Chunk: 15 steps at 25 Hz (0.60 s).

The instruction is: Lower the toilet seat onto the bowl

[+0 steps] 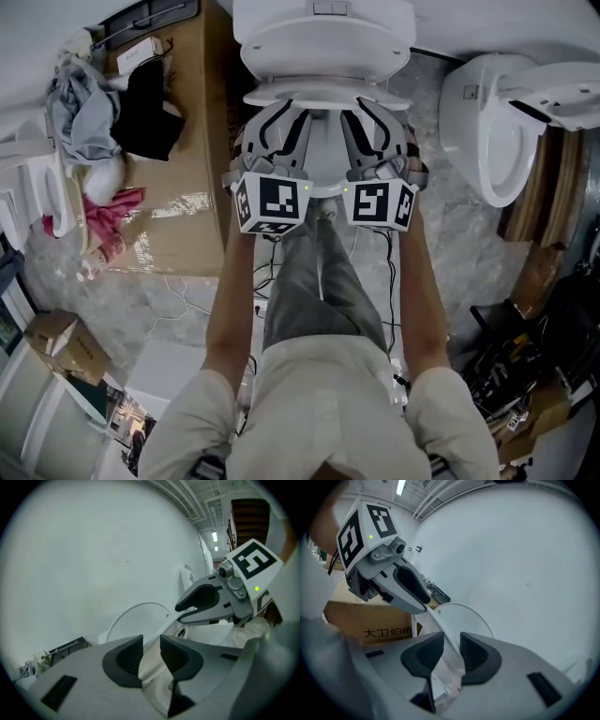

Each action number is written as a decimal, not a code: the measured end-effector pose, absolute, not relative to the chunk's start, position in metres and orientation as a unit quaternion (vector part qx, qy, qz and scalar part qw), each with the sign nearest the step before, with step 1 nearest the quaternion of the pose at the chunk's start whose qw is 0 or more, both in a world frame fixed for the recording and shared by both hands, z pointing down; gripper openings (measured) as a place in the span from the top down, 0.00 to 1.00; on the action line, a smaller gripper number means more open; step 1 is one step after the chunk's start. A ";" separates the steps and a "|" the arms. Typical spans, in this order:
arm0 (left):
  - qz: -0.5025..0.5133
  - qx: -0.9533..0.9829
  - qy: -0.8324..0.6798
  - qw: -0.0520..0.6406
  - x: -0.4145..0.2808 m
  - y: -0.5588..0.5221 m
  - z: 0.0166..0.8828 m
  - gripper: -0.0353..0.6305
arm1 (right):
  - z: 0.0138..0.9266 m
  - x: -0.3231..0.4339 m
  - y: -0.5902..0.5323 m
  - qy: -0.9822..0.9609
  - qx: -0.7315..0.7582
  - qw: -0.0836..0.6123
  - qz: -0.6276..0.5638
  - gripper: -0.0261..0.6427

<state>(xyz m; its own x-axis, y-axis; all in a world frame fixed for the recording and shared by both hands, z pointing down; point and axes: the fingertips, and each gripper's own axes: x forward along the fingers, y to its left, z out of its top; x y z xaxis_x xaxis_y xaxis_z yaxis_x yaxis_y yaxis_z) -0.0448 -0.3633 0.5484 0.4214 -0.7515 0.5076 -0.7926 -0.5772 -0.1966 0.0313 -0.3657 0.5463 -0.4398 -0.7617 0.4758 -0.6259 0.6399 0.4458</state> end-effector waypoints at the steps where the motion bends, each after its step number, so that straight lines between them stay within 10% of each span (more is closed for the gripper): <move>1: 0.284 0.841 -0.458 0.036 -0.045 -0.360 0.550 0.76 | 0.547 0.031 -0.362 -0.843 0.411 0.333 -0.101 0.79; 15: 0.299 0.842 -0.447 0.037 -0.043 -0.311 0.570 0.73 | 0.565 0.036 -0.310 -0.844 0.412 0.333 -0.089 0.78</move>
